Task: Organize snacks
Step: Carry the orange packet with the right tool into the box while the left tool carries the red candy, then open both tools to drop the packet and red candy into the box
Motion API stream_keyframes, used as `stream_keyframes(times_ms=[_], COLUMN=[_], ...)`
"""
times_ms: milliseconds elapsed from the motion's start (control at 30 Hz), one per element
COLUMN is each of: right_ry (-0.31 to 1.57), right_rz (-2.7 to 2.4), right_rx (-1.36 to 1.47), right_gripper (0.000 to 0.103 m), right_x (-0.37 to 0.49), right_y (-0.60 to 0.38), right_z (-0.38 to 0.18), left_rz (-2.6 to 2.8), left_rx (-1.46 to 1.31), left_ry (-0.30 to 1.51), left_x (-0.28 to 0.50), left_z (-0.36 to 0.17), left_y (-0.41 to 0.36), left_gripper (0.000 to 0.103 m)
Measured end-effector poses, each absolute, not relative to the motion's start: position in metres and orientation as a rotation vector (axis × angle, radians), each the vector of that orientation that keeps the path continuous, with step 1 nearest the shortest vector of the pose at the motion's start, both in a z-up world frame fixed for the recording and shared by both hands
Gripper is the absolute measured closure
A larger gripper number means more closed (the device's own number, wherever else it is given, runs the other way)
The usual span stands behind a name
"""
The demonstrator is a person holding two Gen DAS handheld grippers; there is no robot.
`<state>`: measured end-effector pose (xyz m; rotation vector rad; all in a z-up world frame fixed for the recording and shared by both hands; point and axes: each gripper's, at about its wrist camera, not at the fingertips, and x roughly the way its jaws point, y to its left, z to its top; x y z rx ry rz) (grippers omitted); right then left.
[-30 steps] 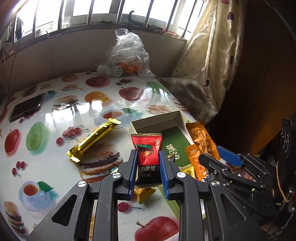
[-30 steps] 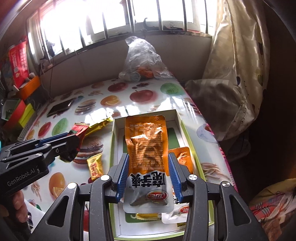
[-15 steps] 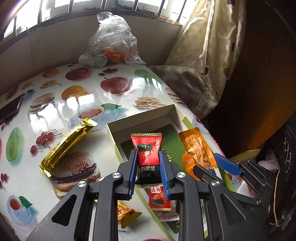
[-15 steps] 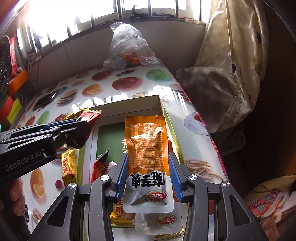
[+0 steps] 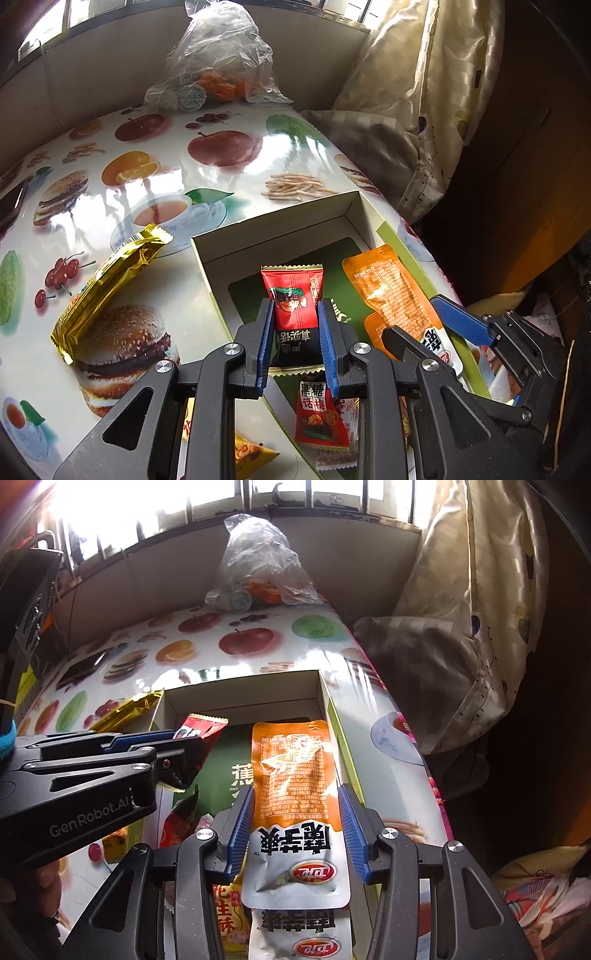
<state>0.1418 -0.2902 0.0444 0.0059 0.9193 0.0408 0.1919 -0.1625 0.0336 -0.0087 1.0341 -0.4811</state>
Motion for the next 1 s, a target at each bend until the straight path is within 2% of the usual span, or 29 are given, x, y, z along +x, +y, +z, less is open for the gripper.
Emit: stream_keyframes(times_ms=[267, 333, 600, 700, 1000], right_ry=[0.914, 0.916, 0.921, 0.917, 0.89], right_rz=[0.04, 0.039, 0.024, 0.014, 0.006], right_rx=[-0.03, -0.037, -0.058, -0.06, -0.041], right_gripper=[0.056, 0.055, 0.053, 0.049, 0.047], right_x=[0.146, 0.146, 0.145, 0.144, 0.135], right_y=[-0.286, -0.285, -0.282, -0.281, -0.277], right_z=[0.042, 0.042, 0.043, 0.044, 0.055], left_rz=[-0.49, -0.494, -0.504, -0.504, -0.497], left_rx=[-0.02, -0.032, -0.028, -0.041, -0.047], left_ry=[1.045, 1.046, 1.018, 1.01, 0.962], left_x=[0.195, 0.197, 0.192, 0.19, 0.176], left_z=[0.029, 0.029, 0.036, 0.041, 0.06], left_y=[-0.165, -0.164, -0.161, -0.155, -0.14], left_gripper=[0.078, 0.071, 0.062, 0.062, 0.062])
